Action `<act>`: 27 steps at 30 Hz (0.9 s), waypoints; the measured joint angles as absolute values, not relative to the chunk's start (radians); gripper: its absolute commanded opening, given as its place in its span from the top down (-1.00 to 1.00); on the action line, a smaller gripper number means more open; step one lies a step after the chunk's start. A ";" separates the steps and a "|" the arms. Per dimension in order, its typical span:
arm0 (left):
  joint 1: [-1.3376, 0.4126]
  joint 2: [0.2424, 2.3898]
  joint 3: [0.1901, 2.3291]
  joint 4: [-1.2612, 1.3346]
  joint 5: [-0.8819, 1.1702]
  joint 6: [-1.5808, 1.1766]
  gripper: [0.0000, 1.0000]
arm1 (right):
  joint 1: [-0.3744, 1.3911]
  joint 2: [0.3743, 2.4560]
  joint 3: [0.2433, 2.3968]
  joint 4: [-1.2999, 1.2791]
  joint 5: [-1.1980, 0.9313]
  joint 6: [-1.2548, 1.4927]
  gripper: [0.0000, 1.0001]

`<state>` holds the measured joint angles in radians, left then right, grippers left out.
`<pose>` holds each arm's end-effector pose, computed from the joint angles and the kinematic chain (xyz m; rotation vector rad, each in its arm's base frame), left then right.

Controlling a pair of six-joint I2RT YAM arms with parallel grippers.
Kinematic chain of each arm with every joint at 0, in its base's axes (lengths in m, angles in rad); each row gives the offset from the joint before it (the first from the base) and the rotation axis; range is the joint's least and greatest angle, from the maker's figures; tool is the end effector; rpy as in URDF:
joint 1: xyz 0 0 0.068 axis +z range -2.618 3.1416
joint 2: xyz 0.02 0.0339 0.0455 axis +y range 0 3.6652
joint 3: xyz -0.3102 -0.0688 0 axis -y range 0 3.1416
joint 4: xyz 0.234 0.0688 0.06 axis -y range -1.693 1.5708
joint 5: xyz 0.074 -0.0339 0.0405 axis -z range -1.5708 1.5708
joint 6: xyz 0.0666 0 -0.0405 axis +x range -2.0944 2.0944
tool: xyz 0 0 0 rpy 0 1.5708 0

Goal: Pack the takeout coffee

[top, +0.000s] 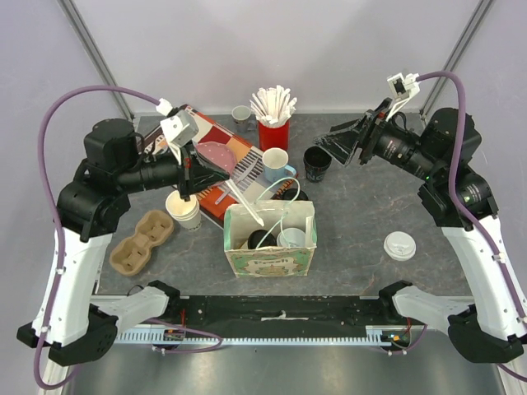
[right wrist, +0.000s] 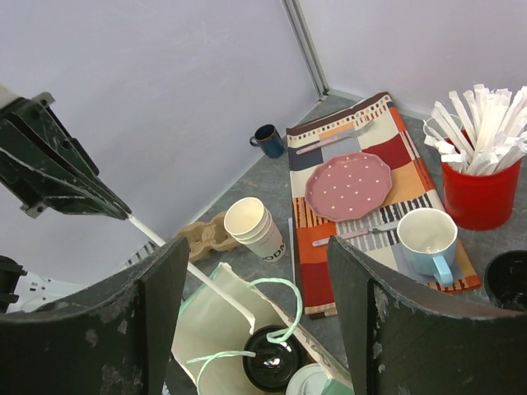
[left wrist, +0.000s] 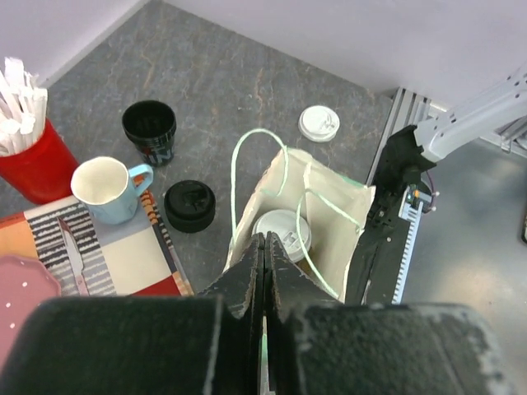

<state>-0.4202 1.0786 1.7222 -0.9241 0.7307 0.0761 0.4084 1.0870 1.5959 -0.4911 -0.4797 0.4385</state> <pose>0.1128 -0.0991 0.5411 0.9451 1.6188 -0.9109 0.1566 0.1012 0.5569 -0.3747 1.6081 1.0274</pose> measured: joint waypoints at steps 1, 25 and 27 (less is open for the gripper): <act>-0.420 1.074 1.704 -0.922 0.731 0.080 0.96 | 0.408 1.085 1.596 -0.492 -0.477 0.438 -0.51; -0.546 1.079 1.548 -0.886 0.599 0.208 -0.53 | 0.408 1.085 1.578 -0.512 -0.469 0.432 -0.54; -0.546 1.082 1.584 -0.877 0.584 0.200 -0.47 | 0.408 1.088 1.578 -0.511 -0.469 0.432 -0.54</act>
